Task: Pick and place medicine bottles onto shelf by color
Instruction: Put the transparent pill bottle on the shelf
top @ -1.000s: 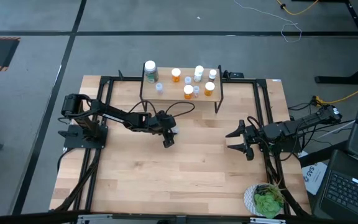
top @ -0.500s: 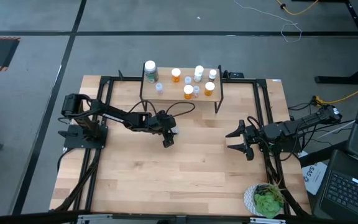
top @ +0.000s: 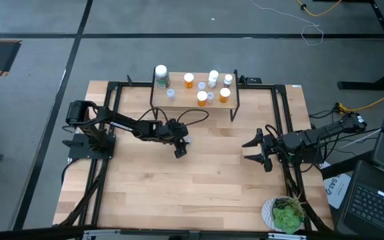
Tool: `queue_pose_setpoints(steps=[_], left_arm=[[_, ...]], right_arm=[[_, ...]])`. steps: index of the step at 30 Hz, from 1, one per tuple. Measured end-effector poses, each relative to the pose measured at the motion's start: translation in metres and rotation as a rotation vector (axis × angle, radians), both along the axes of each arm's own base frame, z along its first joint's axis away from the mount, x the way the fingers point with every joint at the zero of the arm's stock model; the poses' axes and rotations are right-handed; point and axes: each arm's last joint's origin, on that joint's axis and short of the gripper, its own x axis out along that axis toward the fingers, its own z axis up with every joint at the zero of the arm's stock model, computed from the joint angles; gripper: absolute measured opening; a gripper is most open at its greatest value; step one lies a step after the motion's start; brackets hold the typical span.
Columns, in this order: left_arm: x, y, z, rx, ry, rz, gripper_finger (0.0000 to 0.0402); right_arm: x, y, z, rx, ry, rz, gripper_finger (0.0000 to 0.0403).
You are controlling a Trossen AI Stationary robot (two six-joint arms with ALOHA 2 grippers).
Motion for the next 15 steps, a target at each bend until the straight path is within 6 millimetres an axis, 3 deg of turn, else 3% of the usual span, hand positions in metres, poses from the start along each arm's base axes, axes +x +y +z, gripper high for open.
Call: queue_pose_setpoints(steps=[15], left_arm=[[0.0031,-0.0014,0.0033,0.015,-0.037,-0.055,0.0208]], right_arm=[[0.0000,0.0000,0.0000,0.000,0.000,0.000,0.0248]])
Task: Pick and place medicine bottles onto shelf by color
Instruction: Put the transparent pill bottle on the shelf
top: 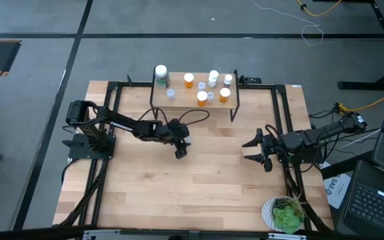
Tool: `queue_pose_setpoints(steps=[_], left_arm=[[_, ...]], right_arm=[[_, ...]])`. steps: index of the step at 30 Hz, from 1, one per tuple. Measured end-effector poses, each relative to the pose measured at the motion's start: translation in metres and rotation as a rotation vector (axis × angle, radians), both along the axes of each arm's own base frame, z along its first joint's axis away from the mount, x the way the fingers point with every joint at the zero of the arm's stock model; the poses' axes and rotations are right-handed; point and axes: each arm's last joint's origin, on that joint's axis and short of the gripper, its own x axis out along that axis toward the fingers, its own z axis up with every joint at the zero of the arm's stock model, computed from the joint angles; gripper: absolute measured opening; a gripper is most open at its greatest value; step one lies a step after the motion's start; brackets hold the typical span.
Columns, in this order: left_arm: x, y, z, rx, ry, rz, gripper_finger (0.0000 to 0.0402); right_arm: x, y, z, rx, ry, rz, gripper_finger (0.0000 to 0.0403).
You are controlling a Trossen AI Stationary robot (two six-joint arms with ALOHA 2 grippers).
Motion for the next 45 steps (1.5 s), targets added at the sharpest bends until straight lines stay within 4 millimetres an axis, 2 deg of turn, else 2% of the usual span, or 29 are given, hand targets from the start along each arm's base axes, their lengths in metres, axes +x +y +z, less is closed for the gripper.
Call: queue_pose_setpoints(steps=[10,18,26,35,38,45], left_arm=[[0.000,0.000,-0.001,0.000,0.003,0.001,0.0208],[0.003,0.000,-0.021,0.021,0.075,-0.011,0.0208],[0.007,-0.001,-0.013,0.048,0.000,0.010,0.0208],[0.007,-0.001,-0.014,0.048,0.007,0.008,0.0208],[0.007,-0.001,-0.014,0.048,0.008,0.008,0.0196],[0.007,-0.001,-0.012,0.037,-0.001,-0.001,0.0128]], right_arm=[[0.000,0.000,0.000,0.000,0.000,0.000,0.0248],[0.000,0.000,0.000,0.000,0.000,0.000,0.0248],[0.000,0.000,0.000,0.018,0.002,-0.003,0.0248],[0.000,0.000,0.000,0.026,0.003,-0.004,0.0248],[0.000,0.000,0.000,0.025,0.003,-0.004,0.0248],[0.000,0.000,0.000,0.024,0.003,-0.004,0.0248]])
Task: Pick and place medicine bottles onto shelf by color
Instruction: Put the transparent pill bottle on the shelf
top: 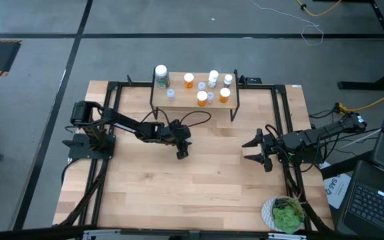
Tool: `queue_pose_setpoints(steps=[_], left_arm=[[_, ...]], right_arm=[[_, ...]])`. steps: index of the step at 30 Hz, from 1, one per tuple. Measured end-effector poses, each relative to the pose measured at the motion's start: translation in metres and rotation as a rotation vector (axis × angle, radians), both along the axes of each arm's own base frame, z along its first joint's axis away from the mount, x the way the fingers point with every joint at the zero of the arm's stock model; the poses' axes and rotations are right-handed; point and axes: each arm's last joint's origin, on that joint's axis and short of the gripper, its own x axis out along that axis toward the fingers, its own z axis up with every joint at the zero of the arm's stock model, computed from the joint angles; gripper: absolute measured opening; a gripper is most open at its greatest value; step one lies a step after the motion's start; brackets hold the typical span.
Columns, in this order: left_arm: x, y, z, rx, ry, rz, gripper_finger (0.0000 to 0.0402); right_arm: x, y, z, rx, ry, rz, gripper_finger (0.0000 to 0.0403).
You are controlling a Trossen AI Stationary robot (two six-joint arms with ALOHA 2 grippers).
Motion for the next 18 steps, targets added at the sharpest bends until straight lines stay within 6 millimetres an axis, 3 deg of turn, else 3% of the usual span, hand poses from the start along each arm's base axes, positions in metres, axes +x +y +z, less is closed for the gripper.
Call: queue_pose_setpoints(steps=[8,12,18], left_arm=[[0.014,0.000,0.021,-0.001,0.005,-0.001,0.0122],[0.023,0.003,0.063,0.016,-0.033,0.015,0.0122],[0.015,0.022,0.136,0.087,-0.025,0.122,0.0122]], right_arm=[[0.000,0.000,0.000,-0.001,0.000,0.000,0.0248],[0.000,0.000,0.000,-0.001,0.000,0.000,0.0248],[0.000,0.000,0.000,-0.002,0.001,0.000,0.0248]])
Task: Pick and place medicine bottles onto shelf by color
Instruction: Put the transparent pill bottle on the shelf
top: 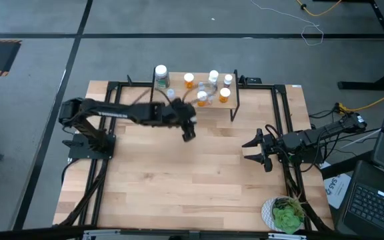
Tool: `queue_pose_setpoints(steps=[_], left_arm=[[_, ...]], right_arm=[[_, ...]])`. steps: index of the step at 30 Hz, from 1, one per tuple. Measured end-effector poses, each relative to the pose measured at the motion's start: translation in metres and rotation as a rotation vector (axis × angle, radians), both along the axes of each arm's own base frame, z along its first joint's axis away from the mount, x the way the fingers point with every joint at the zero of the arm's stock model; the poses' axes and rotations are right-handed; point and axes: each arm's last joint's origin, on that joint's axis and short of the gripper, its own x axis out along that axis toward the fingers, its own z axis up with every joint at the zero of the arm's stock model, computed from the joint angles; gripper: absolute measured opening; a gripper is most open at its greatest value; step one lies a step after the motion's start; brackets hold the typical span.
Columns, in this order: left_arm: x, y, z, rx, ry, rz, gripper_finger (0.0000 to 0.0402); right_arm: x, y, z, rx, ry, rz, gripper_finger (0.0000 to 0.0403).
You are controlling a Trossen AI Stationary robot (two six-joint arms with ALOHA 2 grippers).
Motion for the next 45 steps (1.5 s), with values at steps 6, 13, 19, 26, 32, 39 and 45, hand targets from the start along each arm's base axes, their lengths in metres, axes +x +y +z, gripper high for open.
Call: queue_pose_setpoints(steps=[6,13,19,26,32,39,45], left_arm=[[-0.010,0.049,0.037,0.042,-0.007,0.116,0.0122],[-0.025,0.093,0.035,0.000,0.022,0.155,0.0122],[-0.025,0.107,0.026,0.016,0.065,0.125,0.0122],[-0.017,0.111,0.019,0.065,0.079,0.085,0.0122],[-0.018,0.114,0.020,0.068,0.074,0.096,0.0133],[-0.016,0.115,0.016,0.059,0.083,0.091,0.0159],[-0.016,0.117,0.017,0.070,0.080,0.086,0.0172]], right_arm=[[0.000,0.000,0.000,0.000,-0.001,0.000,0.0248],[0.000,0.000,0.000,-0.001,-0.001,0.000,0.0248],[0.000,0.000,0.000,0.001,-0.001,0.000,0.0248],[0.000,0.000,0.000,0.000,-0.001,0.000,0.0248],[0.000,0.000,0.000,0.003,0.000,-0.001,0.0248],[0.000,0.000,0.000,0.003,-0.001,-0.001,0.0248],[0.000,0.000,0.000,0.031,0.002,-0.006,0.0248]])
